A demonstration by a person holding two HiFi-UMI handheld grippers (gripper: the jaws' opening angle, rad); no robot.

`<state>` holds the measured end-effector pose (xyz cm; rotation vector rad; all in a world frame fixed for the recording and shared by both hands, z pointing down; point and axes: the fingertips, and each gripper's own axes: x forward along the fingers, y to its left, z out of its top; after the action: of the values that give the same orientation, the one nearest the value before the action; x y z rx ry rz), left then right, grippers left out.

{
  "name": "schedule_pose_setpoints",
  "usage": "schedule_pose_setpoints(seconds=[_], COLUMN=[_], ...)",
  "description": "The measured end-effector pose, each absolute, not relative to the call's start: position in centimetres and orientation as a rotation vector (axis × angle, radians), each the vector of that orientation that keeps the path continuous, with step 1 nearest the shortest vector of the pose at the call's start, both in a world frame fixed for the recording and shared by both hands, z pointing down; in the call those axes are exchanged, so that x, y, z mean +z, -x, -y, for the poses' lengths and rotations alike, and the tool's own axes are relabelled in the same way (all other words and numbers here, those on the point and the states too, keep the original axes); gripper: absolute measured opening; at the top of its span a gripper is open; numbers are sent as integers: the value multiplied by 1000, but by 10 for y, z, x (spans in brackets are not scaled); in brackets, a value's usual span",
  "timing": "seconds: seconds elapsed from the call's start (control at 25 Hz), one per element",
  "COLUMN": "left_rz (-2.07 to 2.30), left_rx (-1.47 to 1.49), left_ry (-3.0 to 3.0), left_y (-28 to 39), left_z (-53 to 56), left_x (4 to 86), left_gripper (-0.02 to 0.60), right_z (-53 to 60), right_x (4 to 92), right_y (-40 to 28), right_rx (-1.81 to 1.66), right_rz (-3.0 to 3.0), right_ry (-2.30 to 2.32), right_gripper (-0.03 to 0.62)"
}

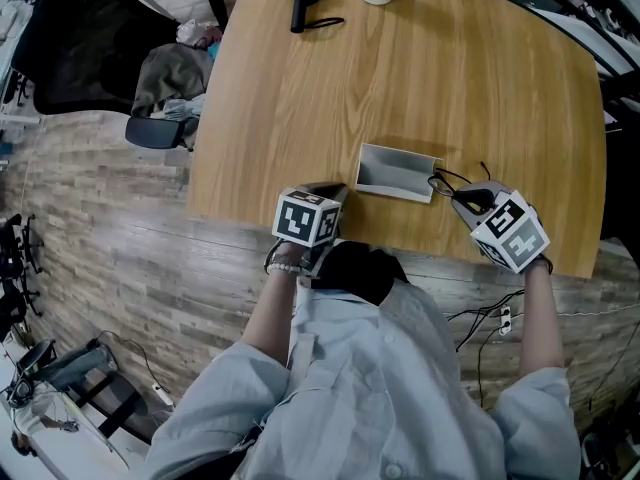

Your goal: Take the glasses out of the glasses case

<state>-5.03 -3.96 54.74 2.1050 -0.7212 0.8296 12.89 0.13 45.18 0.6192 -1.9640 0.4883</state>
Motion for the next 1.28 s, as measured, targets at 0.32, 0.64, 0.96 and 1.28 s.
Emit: schedule_pose_setpoints(seconds=[0.32, 0.64, 0.96, 1.28], left_rz=[728, 731, 736, 736], left_rx=[828, 838, 835, 835], left_ry=[-2093, -2083, -2079, -2076], left_y=[51, 51, 50, 51], left_z=[39, 41, 41, 41], left_x=[548, 550, 549, 549], left_gripper=[5, 5, 5, 5], right_z=[-4, 3, 8, 26], right_x=[479, 501, 514, 515], right_y=[-158, -172, -176, -185], right_rx=[615, 770, 901, 915], right_rz=[1951, 1973, 2003, 2013], right_ry=[-678, -727, -760, -850], right_gripper=[17, 17, 17, 18])
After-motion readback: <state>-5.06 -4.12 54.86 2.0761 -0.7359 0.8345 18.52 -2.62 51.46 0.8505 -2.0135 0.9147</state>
